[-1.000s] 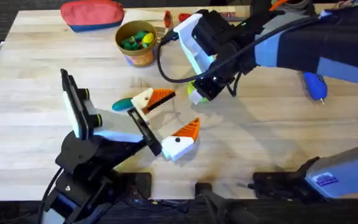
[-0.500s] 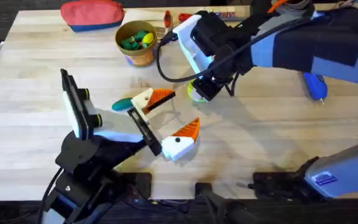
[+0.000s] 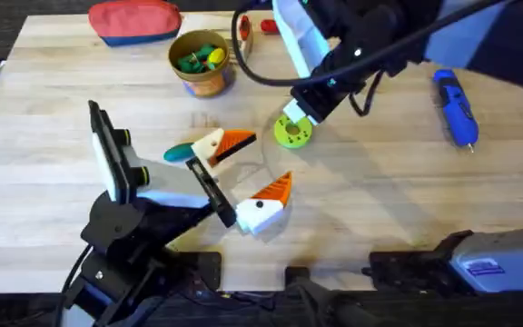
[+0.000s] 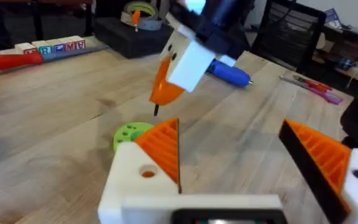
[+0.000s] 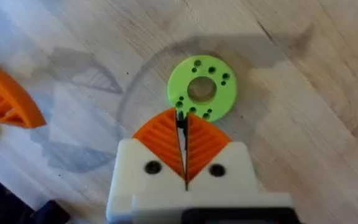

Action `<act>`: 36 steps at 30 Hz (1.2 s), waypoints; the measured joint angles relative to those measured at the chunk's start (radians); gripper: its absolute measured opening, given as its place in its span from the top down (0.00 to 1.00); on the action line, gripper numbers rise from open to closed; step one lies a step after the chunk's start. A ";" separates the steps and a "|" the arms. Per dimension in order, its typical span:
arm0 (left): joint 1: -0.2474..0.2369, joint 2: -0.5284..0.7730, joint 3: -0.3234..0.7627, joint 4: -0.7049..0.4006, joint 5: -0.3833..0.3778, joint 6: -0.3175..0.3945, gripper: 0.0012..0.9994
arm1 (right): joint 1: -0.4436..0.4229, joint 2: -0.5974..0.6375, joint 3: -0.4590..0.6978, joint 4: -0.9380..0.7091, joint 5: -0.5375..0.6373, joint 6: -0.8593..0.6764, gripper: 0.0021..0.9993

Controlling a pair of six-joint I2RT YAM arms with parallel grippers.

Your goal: Pick up the gripper from the table and insert it into the empty holder that is missing its gripper. Then pick up a screw, insert it into the mounting hole, and use the screwdriver to tighten it. Finally, clean up the table by picking up the vegetable and placing it into the bucket.

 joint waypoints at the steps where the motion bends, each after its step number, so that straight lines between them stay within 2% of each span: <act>1: 0.000 0.000 0.000 0.000 0.000 0.000 0.01 | 0.000 -0.009 0.015 -0.024 0.000 -0.001 1.00; 10: 0.000 0.000 0.000 0.000 0.000 0.000 0.01 | 0.037 -0.025 0.233 -0.294 0.000 -0.004 1.00; 13: 0.000 0.000 0.000 0.000 0.000 0.000 0.01 | 0.094 -0.025 0.318 -0.333 -0.001 -0.004 1.00; 14: 0.000 0.000 0.000 0.000 0.000 0.000 0.01 | 0.151 -0.025 0.371 -0.336 -0.003 -0.001 1.00; 15: 0.000 0.000 0.000 0.000 0.000 0.000 0.01 | 0.169 -0.025 0.383 -0.336 -0.005 0.001 1.00; 20: 0.000 0.000 0.000 0.000 0.004 0.010 0.01 | 0.241 -0.025 0.399 -0.316 -0.043 0.027 1.00; 22: 0.000 0.000 0.000 0.000 0.023 0.040 0.01 | 0.263 -0.025 0.399 -0.304 -0.057 0.040 1.00; 23: 0.000 0.000 0.000 0.000 0.057 0.083 0.01 | 0.294 -0.025 0.399 -0.275 -0.069 0.057 1.00; 25: 0.000 0.000 0.000 0.000 0.071 0.100 0.01 | 0.313 -0.025 0.399 -0.255 -0.076 0.065 1.00; 36: 0.000 0.000 0.000 0.000 0.092 0.125 0.01 | 0.352 0.018 0.400 -0.231 -0.087 0.085 1.00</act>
